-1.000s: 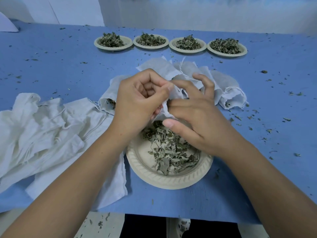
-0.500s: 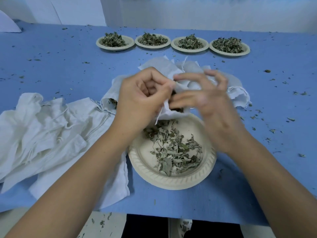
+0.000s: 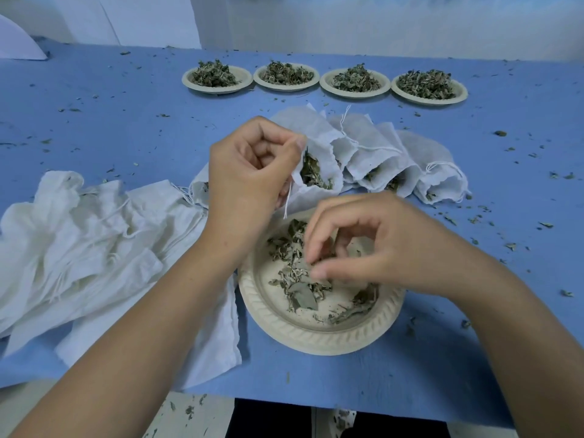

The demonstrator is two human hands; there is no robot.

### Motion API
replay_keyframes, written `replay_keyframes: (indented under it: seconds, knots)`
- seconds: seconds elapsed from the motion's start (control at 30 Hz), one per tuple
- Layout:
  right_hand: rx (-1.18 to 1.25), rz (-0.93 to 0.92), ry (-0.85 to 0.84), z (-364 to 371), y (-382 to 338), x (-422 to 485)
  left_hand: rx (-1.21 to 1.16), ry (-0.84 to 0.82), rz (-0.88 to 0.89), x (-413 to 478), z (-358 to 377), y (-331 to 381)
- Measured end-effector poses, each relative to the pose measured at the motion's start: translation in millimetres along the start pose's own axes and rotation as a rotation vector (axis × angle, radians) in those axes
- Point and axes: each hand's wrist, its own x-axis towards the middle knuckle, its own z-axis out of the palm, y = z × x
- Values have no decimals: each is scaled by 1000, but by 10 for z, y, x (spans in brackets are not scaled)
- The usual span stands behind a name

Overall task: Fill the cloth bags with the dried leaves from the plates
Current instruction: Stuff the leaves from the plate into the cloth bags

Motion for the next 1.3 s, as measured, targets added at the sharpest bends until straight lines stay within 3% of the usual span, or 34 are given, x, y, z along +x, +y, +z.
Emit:
replay_keyframes:
  seconds: [0.07, 0.13, 0.4, 0.63, 0.8, 0.93, 1.03, 1.13, 1.3]
  knots:
    - [-133, -5, -201, 26, -2, -7, 5, -10, 2, -4, 4, -1]
    - [-221, 5, -277, 104, 7, 18, 7, -12, 1, -1, -2, -6]
    - [-385, -73, -105, 228, 79, 78, 0, -26, 12, -1, 3, -12]
    - [-343, -166, -113, 285, 70, 73, -2, -36, 9, -7, -1, -3]
    - [37, -276, 136, 71, 21, 10, -5, -22, -3, -9, 8, 5]
    - [315, -382, 506, 15, 33, 38, -3, -41, 19, -20, 20, -9]
    - [408, -362, 751, 38, 58, 75, 20, -77, 36, -39, 24, -21]
    - [338, -300, 841, 80, 93, 88, 18, -119, 50, -65, 39, -17]
    - [-173, -273, 817, 179, 157, 114, -15, -184, 81, -100, 37, -4]
